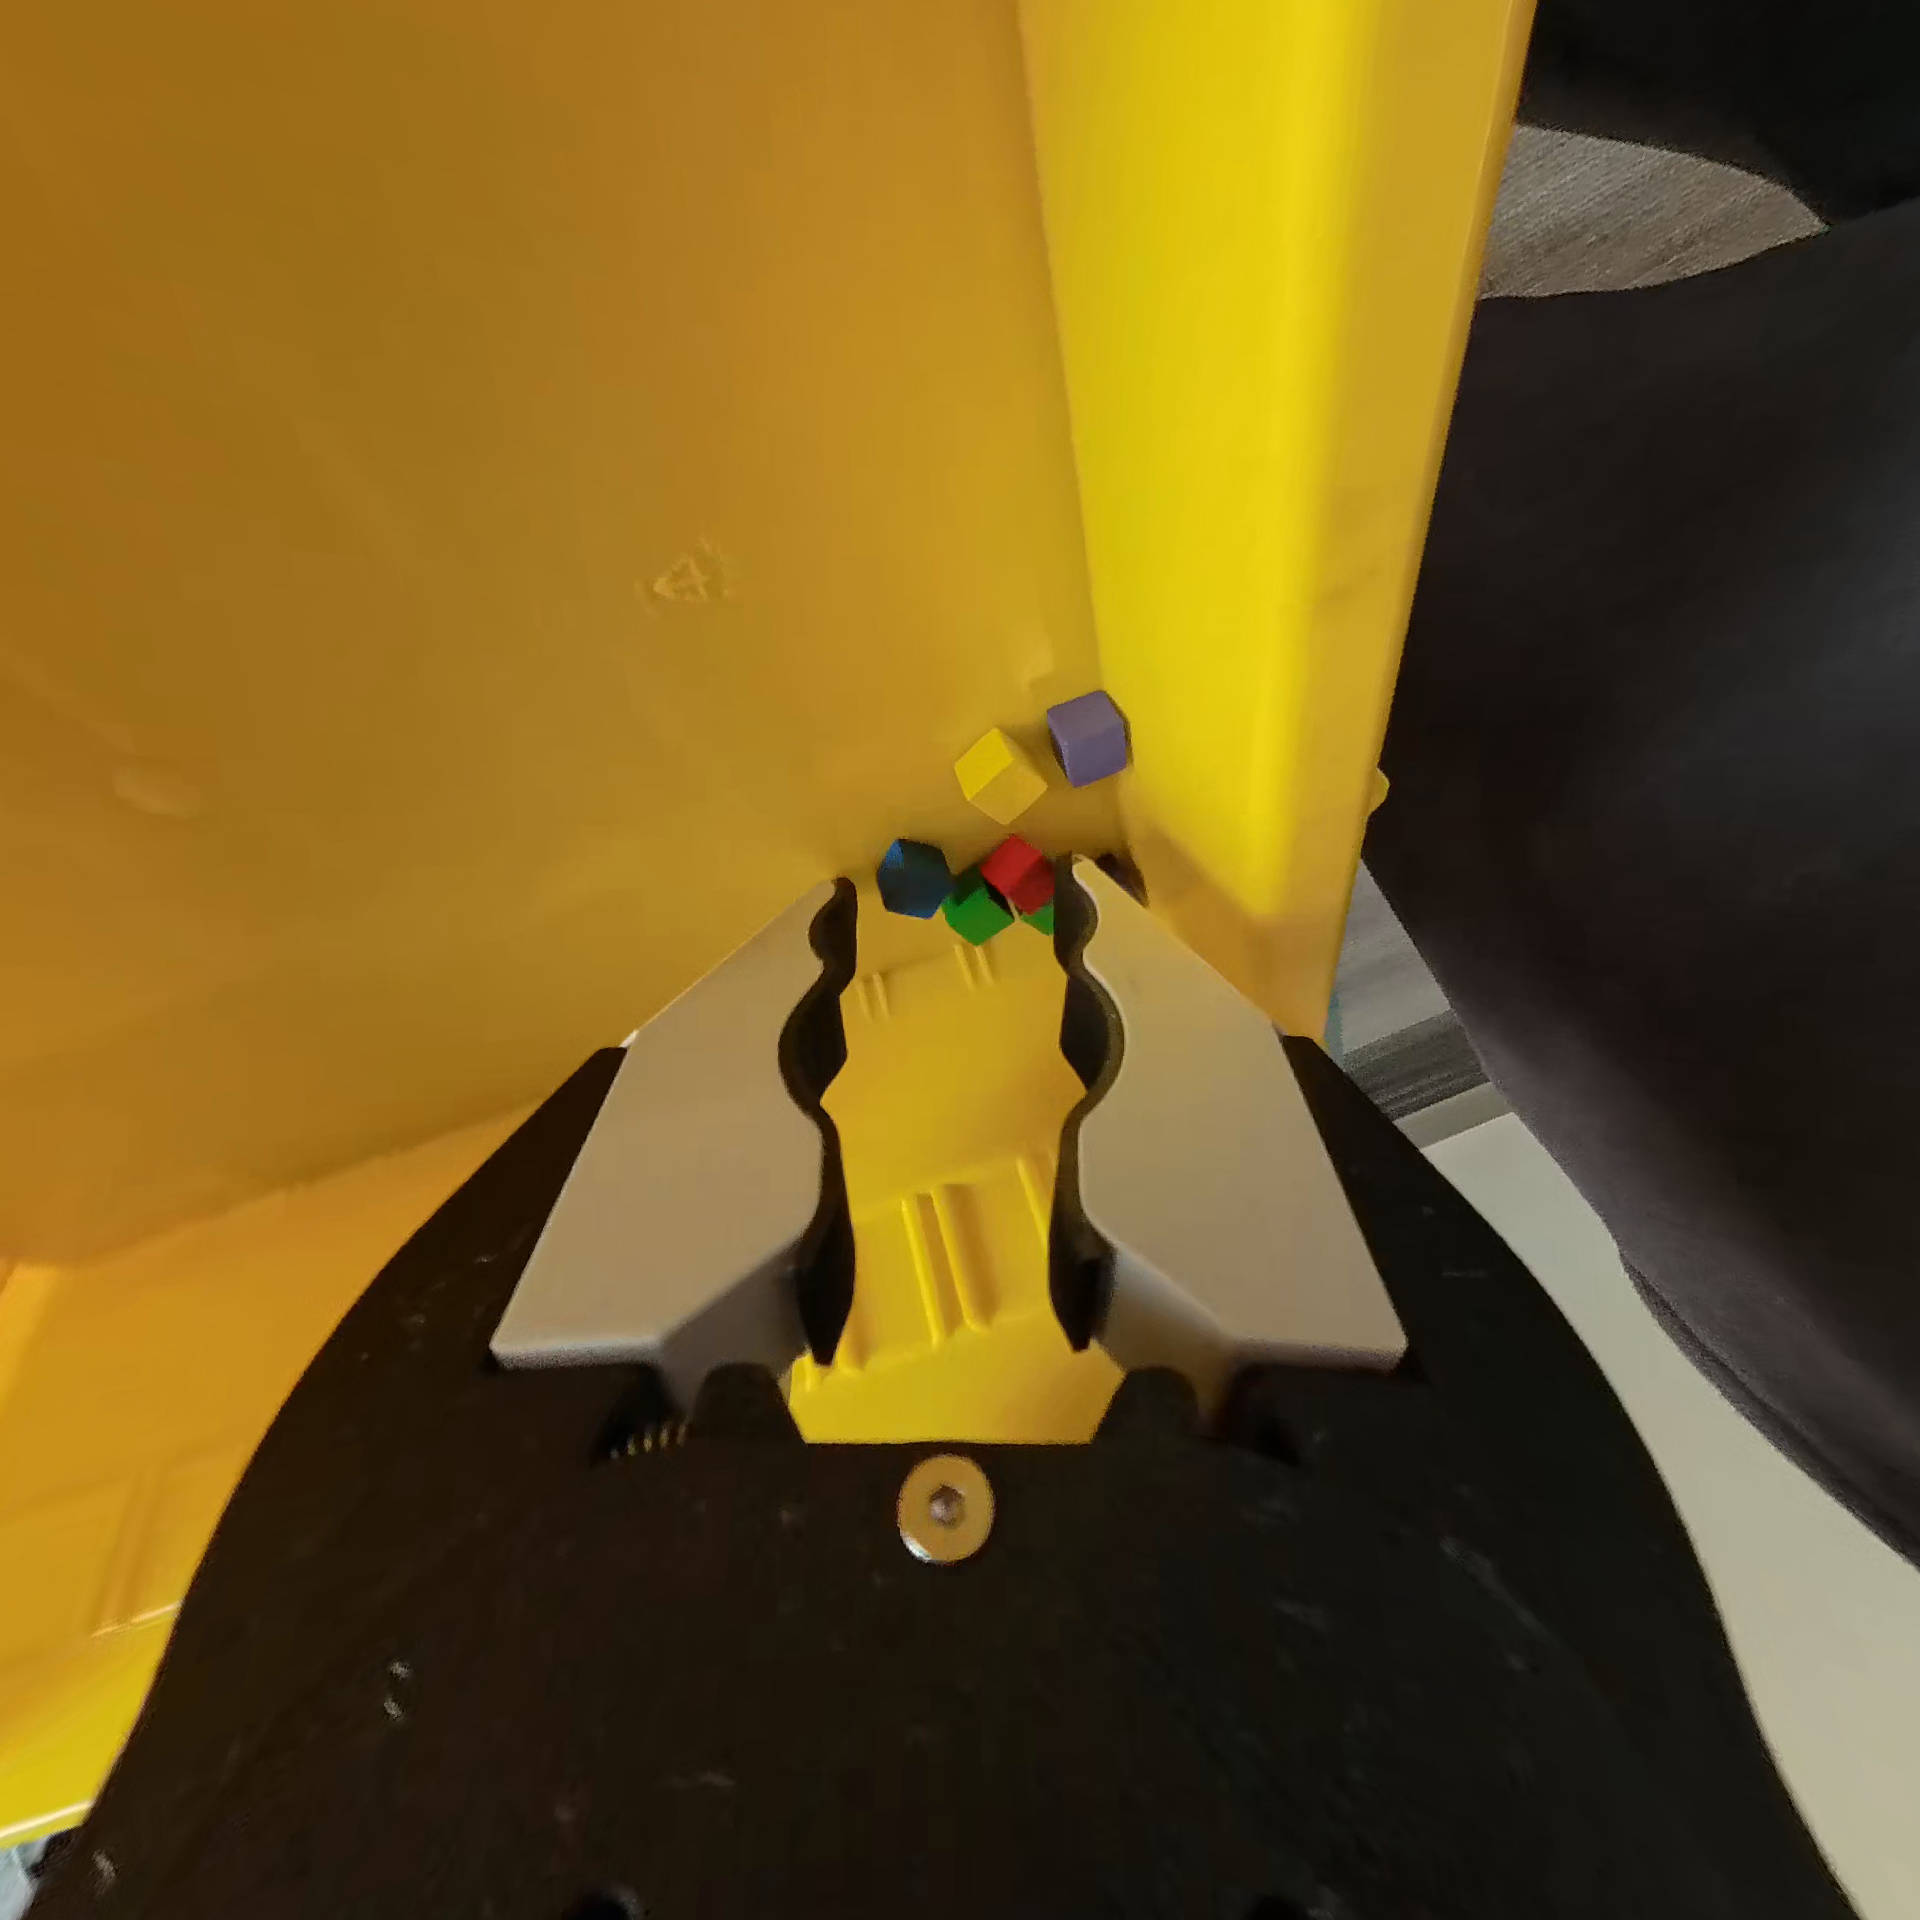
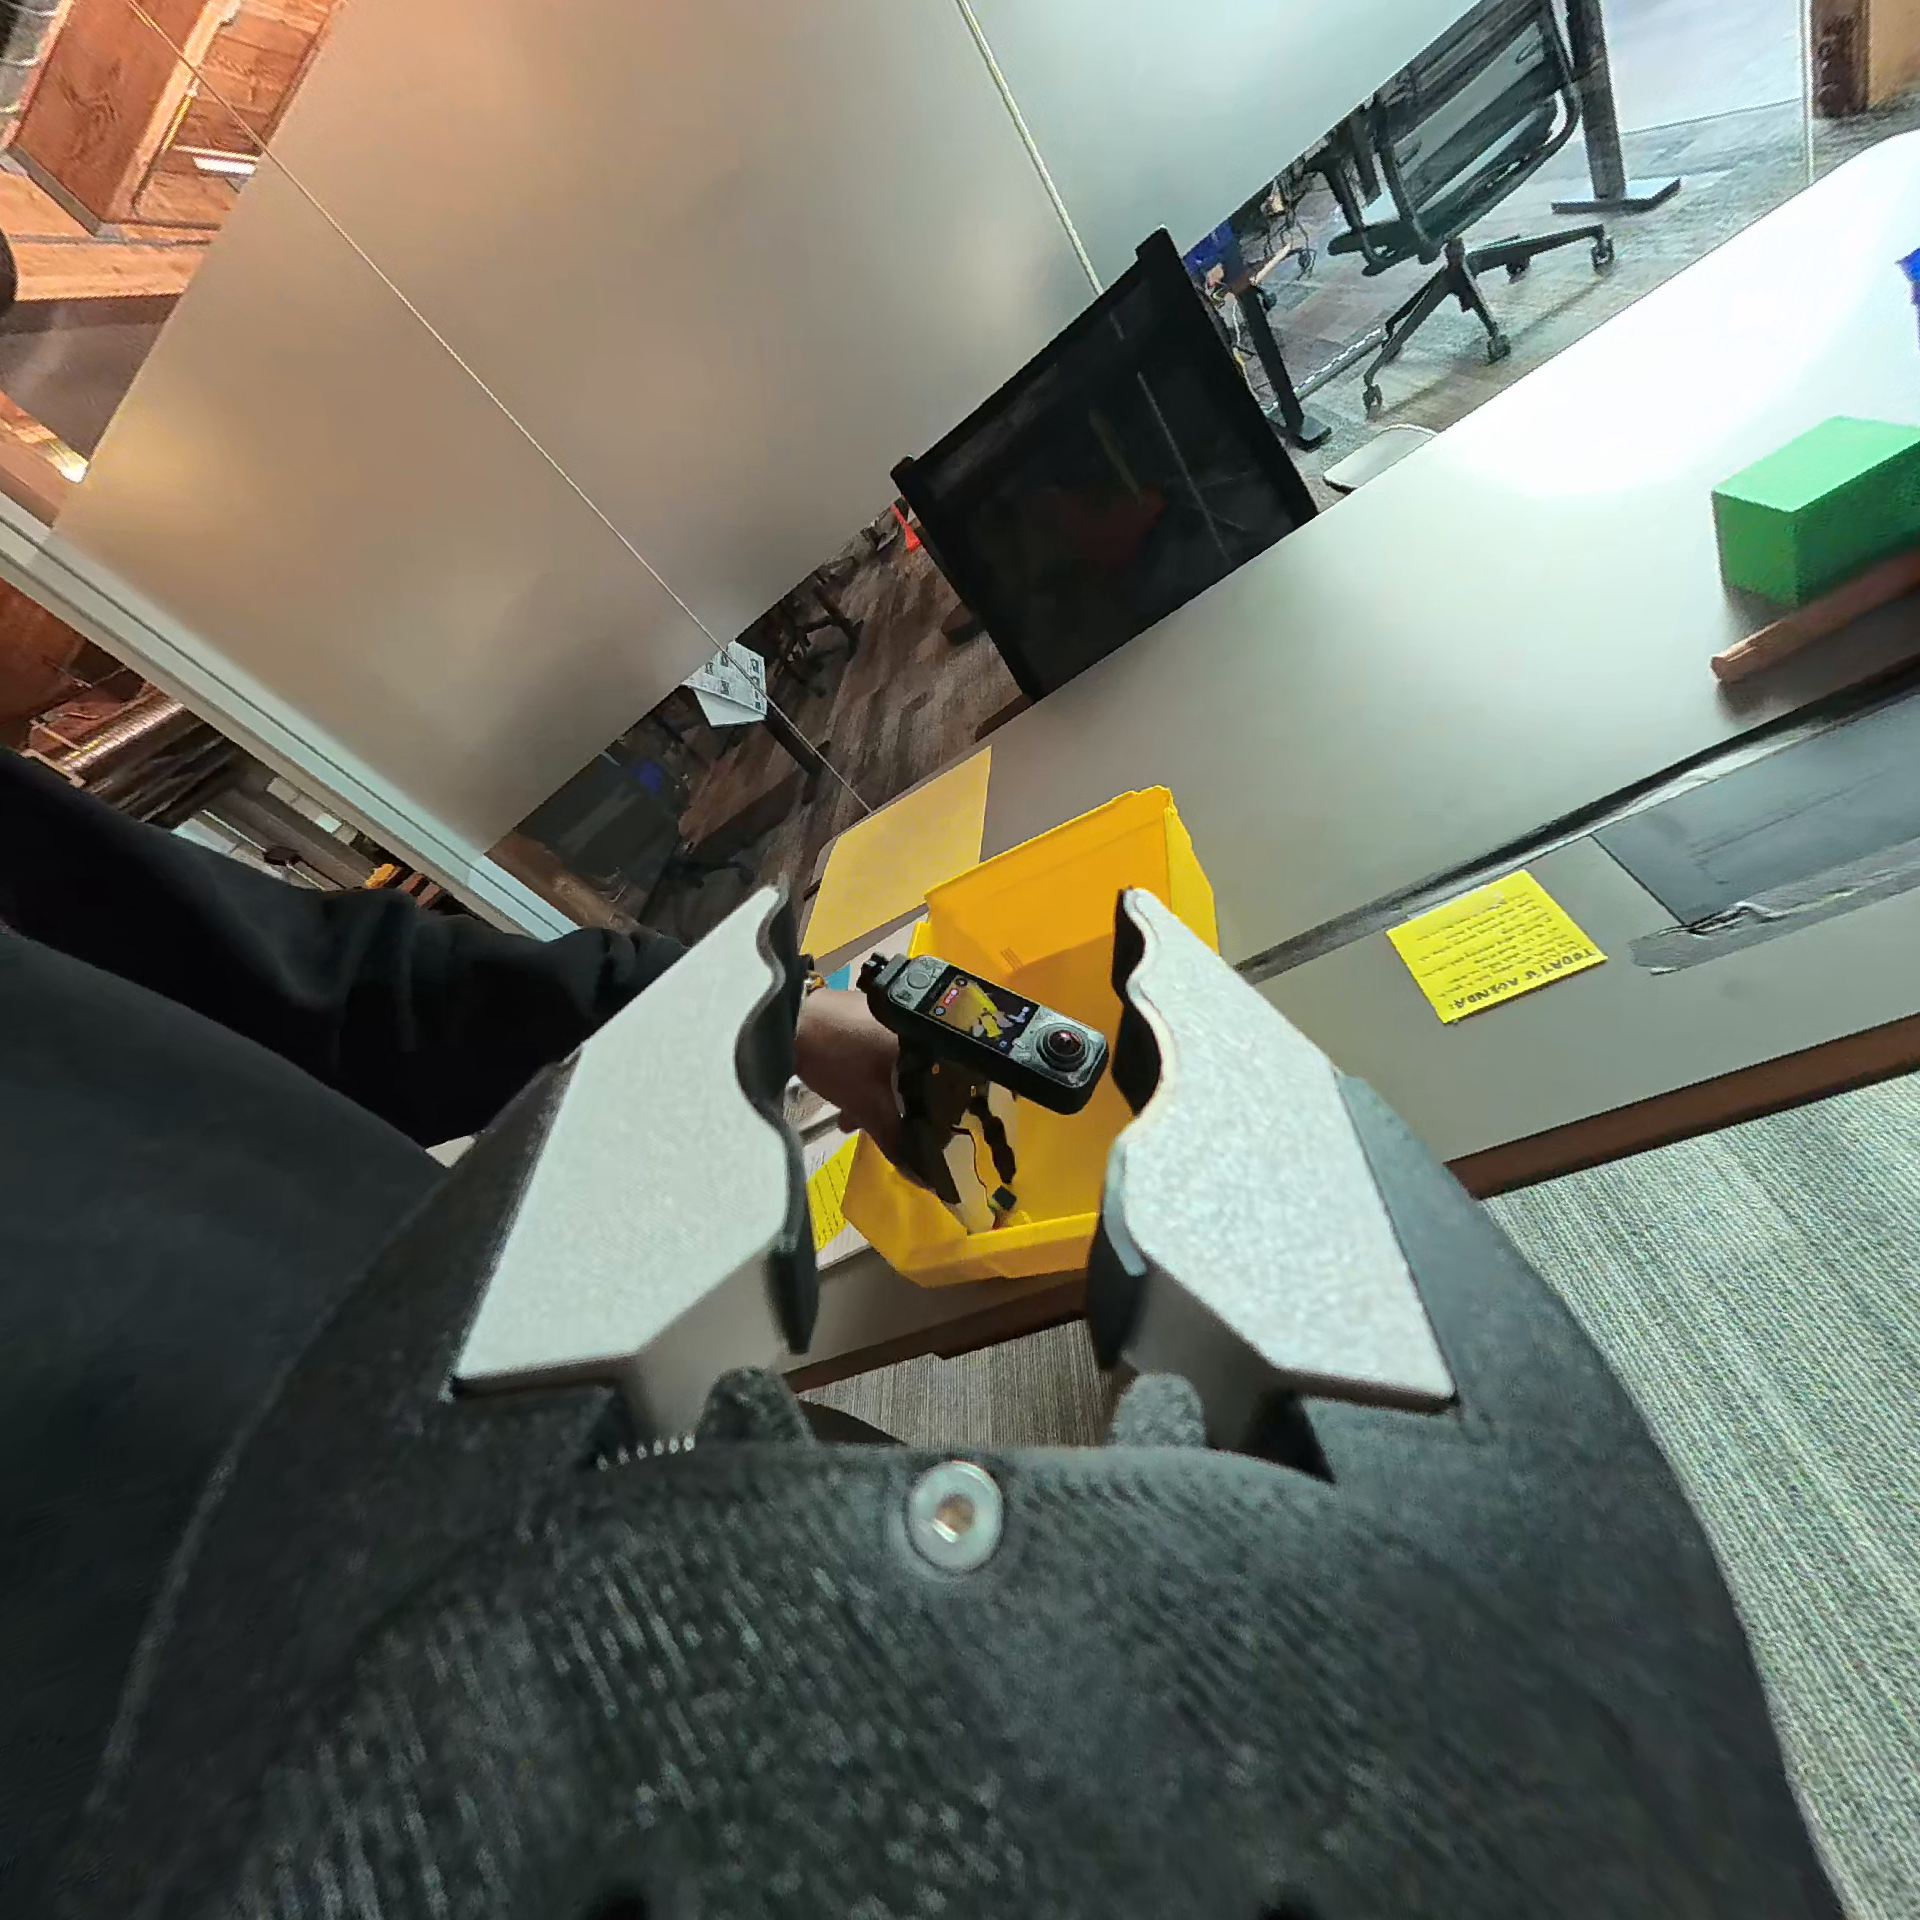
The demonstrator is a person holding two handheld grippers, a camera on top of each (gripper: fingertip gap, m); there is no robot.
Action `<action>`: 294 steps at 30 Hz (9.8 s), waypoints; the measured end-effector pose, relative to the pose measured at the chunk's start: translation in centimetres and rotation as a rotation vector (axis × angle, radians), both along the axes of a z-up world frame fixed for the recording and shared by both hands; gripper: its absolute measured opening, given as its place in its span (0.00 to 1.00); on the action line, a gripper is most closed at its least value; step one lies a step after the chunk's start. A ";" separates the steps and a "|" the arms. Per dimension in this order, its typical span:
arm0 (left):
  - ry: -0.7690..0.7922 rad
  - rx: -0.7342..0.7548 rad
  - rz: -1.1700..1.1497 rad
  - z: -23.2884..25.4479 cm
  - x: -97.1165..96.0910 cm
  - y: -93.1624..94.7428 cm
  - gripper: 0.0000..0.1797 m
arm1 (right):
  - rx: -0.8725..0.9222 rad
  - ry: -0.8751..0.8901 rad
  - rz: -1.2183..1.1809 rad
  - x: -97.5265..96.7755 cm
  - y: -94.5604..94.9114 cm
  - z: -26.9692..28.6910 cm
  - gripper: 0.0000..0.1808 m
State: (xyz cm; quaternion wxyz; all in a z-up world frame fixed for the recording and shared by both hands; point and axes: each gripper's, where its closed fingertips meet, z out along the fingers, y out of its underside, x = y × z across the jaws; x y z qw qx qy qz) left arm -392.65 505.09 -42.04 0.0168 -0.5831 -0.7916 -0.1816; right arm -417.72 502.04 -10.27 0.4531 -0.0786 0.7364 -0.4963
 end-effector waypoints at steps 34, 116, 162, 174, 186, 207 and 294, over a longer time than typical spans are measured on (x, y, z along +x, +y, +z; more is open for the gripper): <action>0.233 -0.058 0.018 0.7 -2.3 0.2 0.05 | 0.001 -0.019 0.020 2.4 1.7 0.3 0.30; 1.484 0.362 1.000 30.2 -18.3 -2.5 0.04 | -0.384 0.288 0.278 5.9 -2.2 4.9 0.26; 0.491 -0.434 1.129 2.2 -10.8 -37.9 0.05 | 0.042 0.321 0.378 -4.9 -21.8 -2.9 0.23; 0.411 -0.405 1.232 1.2 -6.4 -41.3 0.05 | 0.070 0.337 0.464 -3.5 -22.4 -4.3 0.23; 0.446 -0.494 1.242 2.6 -3.3 -48.1 0.11 | 0.135 0.301 0.414 -6.8 -23.6 -5.7 0.23; 0.436 -0.612 1.207 1.7 -2.7 -50.8 0.08 | 0.179 0.264 0.420 -7.5 -25.3 -6.6 0.23; 0.339 -0.823 1.470 11.2 13.3 -4.1 0.05 | -0.326 0.797 1.380 26.4 -5.2 -15.0 0.21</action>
